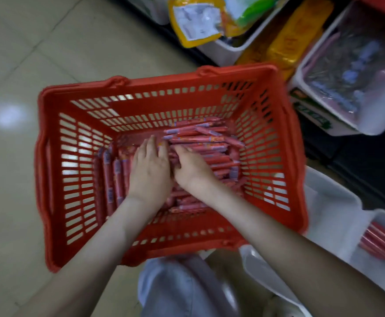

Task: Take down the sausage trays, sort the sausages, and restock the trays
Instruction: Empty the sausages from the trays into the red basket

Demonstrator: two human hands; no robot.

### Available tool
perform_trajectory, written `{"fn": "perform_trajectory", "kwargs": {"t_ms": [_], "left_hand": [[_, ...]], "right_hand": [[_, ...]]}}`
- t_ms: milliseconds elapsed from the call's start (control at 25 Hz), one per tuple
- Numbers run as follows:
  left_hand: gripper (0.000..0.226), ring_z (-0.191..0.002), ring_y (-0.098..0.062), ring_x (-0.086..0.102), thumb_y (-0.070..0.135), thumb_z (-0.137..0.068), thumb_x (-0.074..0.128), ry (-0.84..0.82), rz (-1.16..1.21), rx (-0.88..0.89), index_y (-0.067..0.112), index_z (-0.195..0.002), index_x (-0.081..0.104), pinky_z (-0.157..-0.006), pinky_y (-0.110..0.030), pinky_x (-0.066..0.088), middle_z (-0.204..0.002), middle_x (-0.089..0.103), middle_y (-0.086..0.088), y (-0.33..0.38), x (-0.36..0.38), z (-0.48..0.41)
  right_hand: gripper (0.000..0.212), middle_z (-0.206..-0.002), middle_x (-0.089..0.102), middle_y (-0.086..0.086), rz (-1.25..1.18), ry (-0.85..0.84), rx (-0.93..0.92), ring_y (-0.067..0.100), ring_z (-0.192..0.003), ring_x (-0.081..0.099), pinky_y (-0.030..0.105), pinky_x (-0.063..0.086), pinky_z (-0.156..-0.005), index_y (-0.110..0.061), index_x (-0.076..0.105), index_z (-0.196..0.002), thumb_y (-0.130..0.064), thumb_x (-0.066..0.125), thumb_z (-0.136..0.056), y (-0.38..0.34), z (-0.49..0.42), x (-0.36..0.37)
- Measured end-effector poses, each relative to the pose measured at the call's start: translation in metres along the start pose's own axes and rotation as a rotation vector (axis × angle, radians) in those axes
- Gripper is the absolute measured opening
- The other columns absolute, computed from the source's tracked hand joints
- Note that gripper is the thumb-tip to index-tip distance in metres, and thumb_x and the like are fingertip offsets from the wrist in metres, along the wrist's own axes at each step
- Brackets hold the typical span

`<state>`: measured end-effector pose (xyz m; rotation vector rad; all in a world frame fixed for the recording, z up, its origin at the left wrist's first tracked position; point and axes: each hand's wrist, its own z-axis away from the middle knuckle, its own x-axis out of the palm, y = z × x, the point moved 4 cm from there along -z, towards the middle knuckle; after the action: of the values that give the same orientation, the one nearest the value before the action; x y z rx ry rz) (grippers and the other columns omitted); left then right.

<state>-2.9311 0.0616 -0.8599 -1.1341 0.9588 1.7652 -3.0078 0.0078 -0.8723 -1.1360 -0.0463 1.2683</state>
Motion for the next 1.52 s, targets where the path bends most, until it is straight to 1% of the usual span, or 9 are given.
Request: {"fn": "perform_trajectory", "kwargs": {"t_ms": [280, 440, 560, 720, 880, 1040, 1160, 1320, 1520], "left_hand": [[0.035, -0.076, -0.036, 0.061, 0.016, -0.081, 0.057, 0.257, 0.188, 0.546, 0.003, -0.113, 0.060, -0.064, -0.039, 0.051, -0.095, 0.063, -0.017, 0.239, -0.049, 0.035], [0.037, -0.073, -0.030, 0.065, 0.009, -0.069, 0.071, 0.205, 0.126, 0.816, 0.006, -0.106, 0.067, -0.061, -0.032, 0.052, -0.089, 0.066, -0.011, 0.347, 0.021, 0.082], [0.045, -0.081, -0.030, 0.068, 0.009, -0.059, 0.068, 0.011, -0.042, 0.940, 0.005, -0.104, 0.069, -0.067, -0.035, 0.057, -0.102, 0.068, -0.014, 0.377, 0.093, 0.099], [0.062, -0.099, -0.024, 0.067, 0.014, -0.048, 0.085, -0.224, -0.175, 0.909, 0.008, -0.107, 0.070, -0.082, -0.032, 0.054, -0.114, 0.066, -0.013, 0.376, 0.151, 0.104], [0.061, -0.108, -0.025, 0.063, 0.016, -0.059, 0.083, -0.208, -0.117, 0.819, 0.006, -0.116, 0.064, -0.089, -0.032, 0.051, -0.125, 0.060, -0.015, 0.372, 0.163, 0.097], [0.045, -0.139, -0.018, 0.025, 0.023, -0.098, 0.040, -0.302, 0.031, 0.686, 0.013, -0.141, 0.034, -0.112, -0.026, 0.021, -0.154, 0.022, -0.005, 0.369, 0.161, 0.094], [0.033, -0.123, -0.022, 0.046, 0.019, -0.096, 0.044, -0.364, 0.200, 0.626, 0.010, -0.127, 0.049, -0.099, -0.029, 0.037, -0.139, 0.042, -0.006, 0.371, 0.163, 0.103], [0.024, -0.103, -0.011, 0.061, 0.020, -0.095, 0.052, -0.628, 0.486, 0.428, 0.016, -0.118, 0.060, -0.085, -0.014, 0.044, -0.114, 0.064, 0.004, 0.367, 0.166, 0.108], [0.039, -0.092, -0.008, 0.064, 0.029, -0.090, 0.062, -1.212, 0.975, 0.011, 0.022, -0.125, 0.047, -0.081, -0.026, 0.052, -0.099, 0.065, 0.004, 0.371, 0.162, 0.125]], "right_hand": [[0.034, -0.104, 0.062, 0.013, 0.041, 0.765, -0.115, 0.026, -0.099, 0.054, 0.030, 0.042, -0.090, -0.003, 0.060, -0.111, -0.007, 0.047, -0.081, 0.115, 0.171, -0.174], [0.018, -0.095, 0.061, 0.008, -0.009, 1.015, 0.231, 0.025, -0.093, 0.055, 0.035, 0.045, -0.083, -0.008, 0.059, -0.102, -0.005, 0.050, -0.087, 0.277, 0.281, -0.183], [0.036, -0.115, 0.060, 0.016, 0.087, 0.836, 0.606, 0.037, -0.109, 0.053, 0.044, 0.043, -0.094, -0.005, 0.055, -0.122, -0.002, 0.051, -0.087, 0.397, 0.313, -0.159], [0.069, -0.151, 0.029, 0.011, 0.182, 0.474, 0.616, 0.029, -0.141, 0.022, 0.040, 0.011, -0.117, -0.012, 0.026, -0.148, -0.007, 0.057, -0.086, 0.467, 0.283, -0.142], [0.070, -0.139, 0.036, 0.009, 0.552, 0.435, 0.651, 0.030, -0.127, 0.035, 0.044, 0.024, -0.109, -0.016, 0.031, -0.141, -0.018, 0.066, -0.080, 0.475, 0.255, -0.148], [0.055, -0.125, 0.047, 0.012, 0.566, 0.392, 0.608, 0.030, -0.115, 0.043, 0.040, 0.032, -0.101, -0.012, 0.041, -0.129, -0.019, 0.064, -0.079, 0.471, 0.258, -0.143], [0.043, -0.126, 0.052, 0.012, 0.299, 0.352, 0.648, 0.029, -0.119, 0.046, 0.037, 0.037, -0.099, -0.009, 0.048, -0.126, -0.019, 0.058, -0.085, 0.464, 0.275, -0.118], [0.006, -0.082, 0.067, 0.011, -0.630, 0.644, 0.777, 0.015, -0.062, 0.060, 0.020, 0.045, -0.054, -0.008, 0.062, -0.083, -0.012, 0.063, -0.087, 0.434, 0.307, -0.107], [0.024, -0.093, 0.068, 0.022, -1.549, 0.569, 0.453, 0.035, -0.090, 0.067, 0.042, 0.057, -0.078, 0.011, 0.059, -0.104, -0.004, 0.058, -0.086, 0.357, 0.309, -0.098]]}}
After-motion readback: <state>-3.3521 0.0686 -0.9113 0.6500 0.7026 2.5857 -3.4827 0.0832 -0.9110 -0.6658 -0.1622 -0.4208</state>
